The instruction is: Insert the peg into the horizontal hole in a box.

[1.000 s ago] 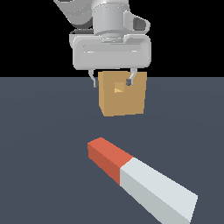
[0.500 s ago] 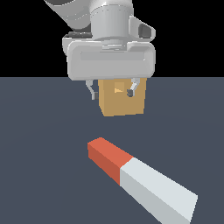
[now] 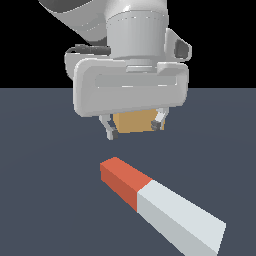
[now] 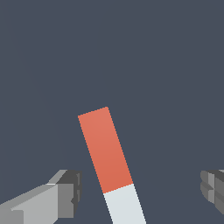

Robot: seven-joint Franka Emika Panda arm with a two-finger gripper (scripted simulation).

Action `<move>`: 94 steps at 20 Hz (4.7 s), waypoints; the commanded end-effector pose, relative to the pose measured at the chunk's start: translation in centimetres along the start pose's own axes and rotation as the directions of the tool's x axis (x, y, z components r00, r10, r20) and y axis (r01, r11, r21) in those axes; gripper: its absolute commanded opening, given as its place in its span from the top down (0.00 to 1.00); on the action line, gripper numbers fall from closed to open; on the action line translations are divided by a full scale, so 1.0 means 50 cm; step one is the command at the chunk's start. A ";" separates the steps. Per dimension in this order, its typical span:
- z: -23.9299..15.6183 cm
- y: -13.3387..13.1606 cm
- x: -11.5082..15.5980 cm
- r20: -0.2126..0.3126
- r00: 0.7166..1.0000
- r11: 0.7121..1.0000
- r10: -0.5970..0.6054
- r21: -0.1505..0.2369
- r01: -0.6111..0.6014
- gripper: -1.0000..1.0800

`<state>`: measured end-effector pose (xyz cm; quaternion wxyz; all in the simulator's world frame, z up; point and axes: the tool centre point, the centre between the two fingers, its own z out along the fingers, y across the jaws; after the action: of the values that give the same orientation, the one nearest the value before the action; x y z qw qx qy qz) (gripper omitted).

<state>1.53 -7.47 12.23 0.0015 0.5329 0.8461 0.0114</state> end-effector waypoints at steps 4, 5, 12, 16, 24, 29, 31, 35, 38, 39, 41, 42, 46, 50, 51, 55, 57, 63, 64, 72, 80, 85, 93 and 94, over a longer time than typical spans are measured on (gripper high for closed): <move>0.035 -0.008 -0.069 0.001 0.994 0.994 -0.109 0.007 0.109 0.04; 0.041 -0.008 -0.081 0.001 0.992 0.992 -0.129 0.009 0.128 0.04; 0.077 -0.004 -0.154 0.002 0.971 0.971 -0.239 0.017 0.239 0.04; 0.091 0.002 -0.181 0.002 0.960 0.959 -0.281 0.020 0.281 0.04; 0.102 0.008 -0.203 0.003 0.949 0.949 -0.316 0.023 0.316 0.04; 0.105 0.008 -0.203 0.002 0.949 0.949 -0.314 0.023 0.314 0.04; 0.114 0.007 -0.203 0.002 0.949 0.949 -0.314 0.023 0.314 0.04; 0.152 0.006 -0.203 0.002 0.949 0.949 -0.315 0.023 0.314 0.04; 0.184 0.005 -0.202 0.003 0.949 0.949 -0.315 0.023 0.315 0.04; 0.191 0.005 -0.202 0.003 0.949 0.949 -0.316 0.023 0.316 0.04; 0.201 0.005 -0.202 0.003 0.949 0.949 -0.316 0.023 0.316 0.04; 0.203 0.006 -0.202 0.003 0.949 0.949 -0.316 0.023 0.316 0.04; 0.201 0.007 -0.204 0.003 0.949 0.949 -0.316 0.023 0.316 1.00; 0.201 0.007 -0.204 0.003 0.949 0.949 -0.316 0.023 0.316 1.00; 0.201 0.007 -0.204 0.003 0.949 0.949 -0.316 0.023 0.316 1.00; 0.201 0.007 -0.204 0.003 0.949 0.949 -0.316 0.023 0.316 1.00; 0.202 0.007 -0.202 0.002 0.949 0.949 -0.316 0.023 0.316 1.00; 0.193 0.010 -0.184 0.002 0.955 0.955 -0.295 0.023 0.295 1.00; 0.190 0.012 -0.178 0.002 0.957 0.957 -0.289 0.023 0.289 1.00; 0.154 0.030 -0.106 0.004 0.978 0.978 -0.210 0.023 0.209 1.00; 0.099 0.070 0.001 0.007 0.996 0.996 -0.086 0.021 0.086 1.00; 0.064 0.103 0.066 0.009 1.000 1.000 -0.007 0.021 0.007 1.00; 0.011 0.167 0.159 0.011 0.994 0.993 0.113 0.019 -0.113 1.00; 0.005 0.174 0.168 0.012 0.992 0.992 0.125 0.019 -0.125 1.00</move>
<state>5.47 2.98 11.55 -0.0016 0.5759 0.8175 -0.0007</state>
